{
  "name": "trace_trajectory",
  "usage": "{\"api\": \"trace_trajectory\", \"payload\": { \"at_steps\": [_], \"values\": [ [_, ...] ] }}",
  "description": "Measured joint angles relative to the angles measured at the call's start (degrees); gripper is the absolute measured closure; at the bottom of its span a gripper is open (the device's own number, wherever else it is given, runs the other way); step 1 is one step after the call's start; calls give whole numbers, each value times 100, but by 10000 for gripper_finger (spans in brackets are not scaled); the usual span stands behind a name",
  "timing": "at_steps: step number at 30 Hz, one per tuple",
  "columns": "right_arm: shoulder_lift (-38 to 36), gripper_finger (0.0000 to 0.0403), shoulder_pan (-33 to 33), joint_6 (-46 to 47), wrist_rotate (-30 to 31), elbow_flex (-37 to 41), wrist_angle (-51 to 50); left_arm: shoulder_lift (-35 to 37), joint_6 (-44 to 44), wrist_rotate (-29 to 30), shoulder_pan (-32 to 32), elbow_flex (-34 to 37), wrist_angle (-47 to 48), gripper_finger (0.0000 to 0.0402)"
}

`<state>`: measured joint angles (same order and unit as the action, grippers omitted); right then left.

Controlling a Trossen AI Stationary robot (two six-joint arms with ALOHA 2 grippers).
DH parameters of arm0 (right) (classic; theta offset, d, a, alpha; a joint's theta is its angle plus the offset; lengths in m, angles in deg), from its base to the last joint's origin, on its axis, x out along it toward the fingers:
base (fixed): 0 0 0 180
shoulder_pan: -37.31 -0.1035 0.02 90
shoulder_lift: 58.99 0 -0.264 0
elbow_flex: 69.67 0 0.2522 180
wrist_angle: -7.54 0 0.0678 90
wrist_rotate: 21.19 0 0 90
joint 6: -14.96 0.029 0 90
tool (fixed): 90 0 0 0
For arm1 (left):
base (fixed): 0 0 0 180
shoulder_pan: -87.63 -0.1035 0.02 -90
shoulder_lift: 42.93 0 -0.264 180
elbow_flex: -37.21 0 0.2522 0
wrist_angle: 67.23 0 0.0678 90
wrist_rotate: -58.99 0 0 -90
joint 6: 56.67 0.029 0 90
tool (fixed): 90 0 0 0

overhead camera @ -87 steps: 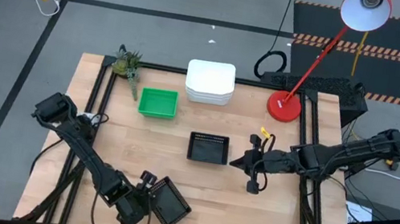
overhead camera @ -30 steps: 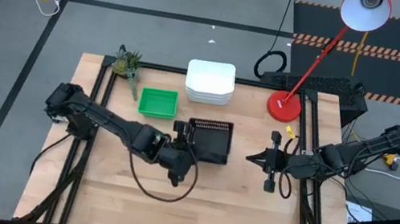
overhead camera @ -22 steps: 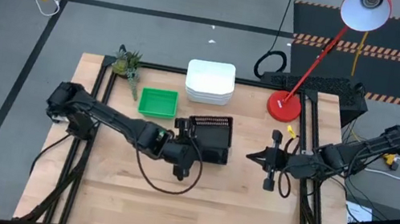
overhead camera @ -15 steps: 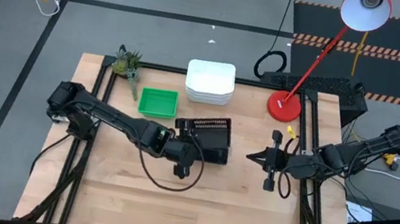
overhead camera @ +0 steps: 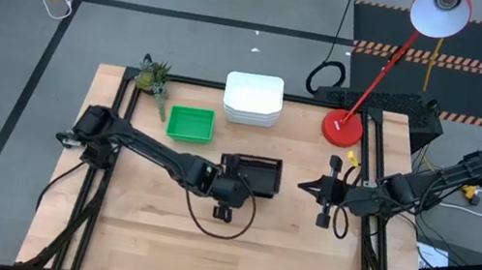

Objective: Stack baskets by color
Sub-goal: Stack the bottom black bin on the stacked black bins

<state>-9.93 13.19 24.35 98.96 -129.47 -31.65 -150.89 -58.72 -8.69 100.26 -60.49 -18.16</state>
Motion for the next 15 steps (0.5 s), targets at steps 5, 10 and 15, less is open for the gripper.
{"api": "trace_trajectory", "payload": {
  "at_steps": [5, 10, 15],
  "values": [
    [-3, 401, 0, -31, -2, 0, -28, -74, -99, -14, -131, -14, 129, 388],
    [-4, 401, 0, -65, -7, 0, -22, -118, -149, -286, -212, -9, 202, 386],
    [-4, 401, 0, -65, -9, 0, -16, -157, -126, -302, -202, -7, 183, 370]
  ]
}}
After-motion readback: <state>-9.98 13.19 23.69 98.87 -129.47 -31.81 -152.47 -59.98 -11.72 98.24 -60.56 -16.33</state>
